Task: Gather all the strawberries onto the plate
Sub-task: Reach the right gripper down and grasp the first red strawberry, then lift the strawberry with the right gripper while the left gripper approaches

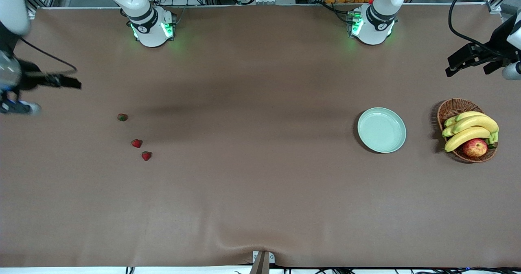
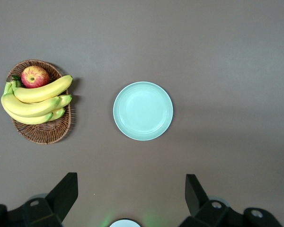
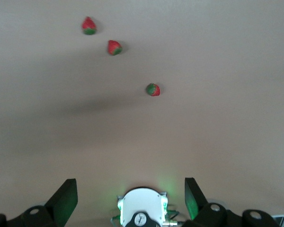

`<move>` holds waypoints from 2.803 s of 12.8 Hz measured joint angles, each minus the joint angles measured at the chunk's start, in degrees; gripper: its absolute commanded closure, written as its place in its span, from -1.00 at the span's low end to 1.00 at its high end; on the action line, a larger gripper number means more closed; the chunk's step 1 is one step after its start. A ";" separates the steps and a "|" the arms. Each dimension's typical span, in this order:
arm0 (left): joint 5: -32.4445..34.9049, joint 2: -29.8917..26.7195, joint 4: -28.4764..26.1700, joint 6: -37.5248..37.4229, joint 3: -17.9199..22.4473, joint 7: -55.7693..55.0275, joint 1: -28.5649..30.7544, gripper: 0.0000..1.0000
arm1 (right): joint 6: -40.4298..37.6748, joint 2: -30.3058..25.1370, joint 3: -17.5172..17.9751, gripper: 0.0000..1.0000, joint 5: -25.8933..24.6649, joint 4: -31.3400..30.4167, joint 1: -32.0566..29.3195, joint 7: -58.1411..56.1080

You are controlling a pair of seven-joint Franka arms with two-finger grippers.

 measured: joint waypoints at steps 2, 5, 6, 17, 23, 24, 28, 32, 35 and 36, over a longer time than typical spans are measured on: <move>0.00 0.12 -0.09 -0.16 -0.05 0.00 -0.07 -1.00 | 9.27 3.14 -0.04 -1.00 -0.02 -6.00 -1.22 -3.18; 0.00 0.19 -0.47 -0.19 -0.14 0.00 -0.10 -1.00 | 20.67 9.07 -0.06 -1.00 -0.04 -11.91 -2.40 -8.44; 0.00 0.20 -0.55 -0.19 -0.20 0.00 -0.17 -1.00 | 22.97 11.65 -0.06 -1.00 -0.04 -12.44 -2.60 -10.03; 0.00 0.35 -5.57 2.63 -0.58 0.00 -0.27 -1.00 | 27.45 25.36 -0.12 -0.51 -0.04 -13.65 -3.44 -13.95; 0.00 0.88 -18.23 15.99 -1.52 -0.31 -0.27 -1.00 | 27.45 25.56 -0.02 0.77 -0.04 -15.03 -3.46 -14.01; 0.00 0.93 -21.10 19.28 -1.57 -0.31 -0.27 -1.00 | 27.46 25.56 -0.03 1.00 -0.05 -15.05 -3.46 -14.01; 0.01 1.03 -29.86 29.44 -1.56 -0.31 0.88 -1.00 | 28.38 25.41 0.02 1.00 -0.05 -14.94 -3.45 -14.02; 0.01 2.45 -34.09 34.79 -1.55 -0.30 2.03 -1.00 | 27.96 25.24 1.13 1.00 1.00 -7.02 -2.26 -13.95; 0.01 4.41 -34.22 36.74 -1.63 -0.30 2.13 -1.00 | 20.58 24.55 1.62 1.00 7.57 2.39 3.75 -8.45; 0.01 5.00 -34.22 37.32 -1.74 -0.31 2.07 -1.00 | 19.52 24.32 1.75 1.00 10.54 4.24 6.47 -4.65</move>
